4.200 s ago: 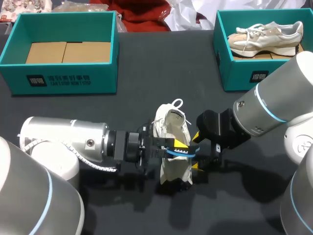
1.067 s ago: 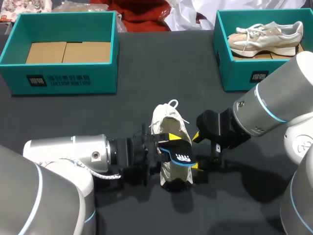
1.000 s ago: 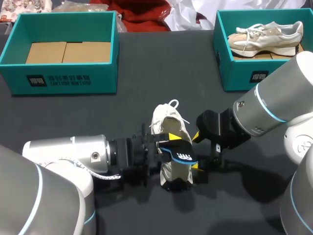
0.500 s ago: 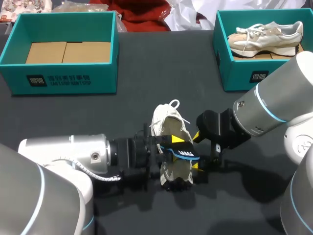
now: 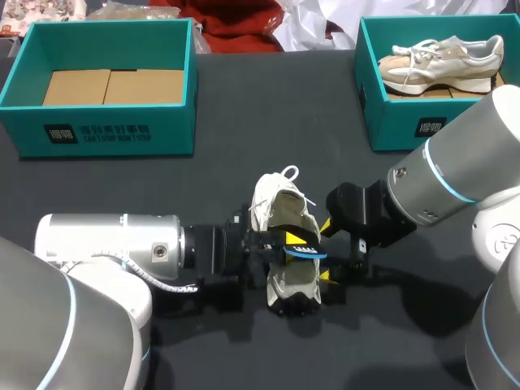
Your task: Take the shoe out of the shoebox, open the shoe tongue, remove and reinsert the insole, then place the shoe into the shoebox
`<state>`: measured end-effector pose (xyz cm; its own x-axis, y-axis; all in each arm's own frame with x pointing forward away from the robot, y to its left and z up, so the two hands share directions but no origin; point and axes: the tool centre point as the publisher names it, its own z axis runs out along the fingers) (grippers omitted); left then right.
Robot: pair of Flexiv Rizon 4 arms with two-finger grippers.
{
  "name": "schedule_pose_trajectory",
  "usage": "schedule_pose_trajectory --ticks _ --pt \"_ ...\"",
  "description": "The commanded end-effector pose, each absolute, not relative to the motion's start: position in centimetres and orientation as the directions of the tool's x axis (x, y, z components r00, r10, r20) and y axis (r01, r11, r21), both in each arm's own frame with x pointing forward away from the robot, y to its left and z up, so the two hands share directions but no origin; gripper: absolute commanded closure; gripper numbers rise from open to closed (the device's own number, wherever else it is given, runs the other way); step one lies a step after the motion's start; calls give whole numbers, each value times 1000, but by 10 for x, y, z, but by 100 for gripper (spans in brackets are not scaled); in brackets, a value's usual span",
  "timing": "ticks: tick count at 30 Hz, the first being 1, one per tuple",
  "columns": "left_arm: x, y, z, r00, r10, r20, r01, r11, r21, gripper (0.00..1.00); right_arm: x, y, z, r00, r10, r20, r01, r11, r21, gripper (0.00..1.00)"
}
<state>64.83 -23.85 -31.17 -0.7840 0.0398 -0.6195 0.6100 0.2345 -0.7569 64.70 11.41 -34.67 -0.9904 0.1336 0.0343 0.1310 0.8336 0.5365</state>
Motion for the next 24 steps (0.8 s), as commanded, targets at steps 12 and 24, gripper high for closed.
schedule_pose_trajectory --ticks 12,24 --pt "676 -229 -340 -805 14 -593 578 250 -777 100 645 114 -347 -990 135 32 131 833 537 0" --pt "667 -233 -320 -795 15 -607 594 229 -772 75 645 114 -347 -990 135 32 131 833 537 0"
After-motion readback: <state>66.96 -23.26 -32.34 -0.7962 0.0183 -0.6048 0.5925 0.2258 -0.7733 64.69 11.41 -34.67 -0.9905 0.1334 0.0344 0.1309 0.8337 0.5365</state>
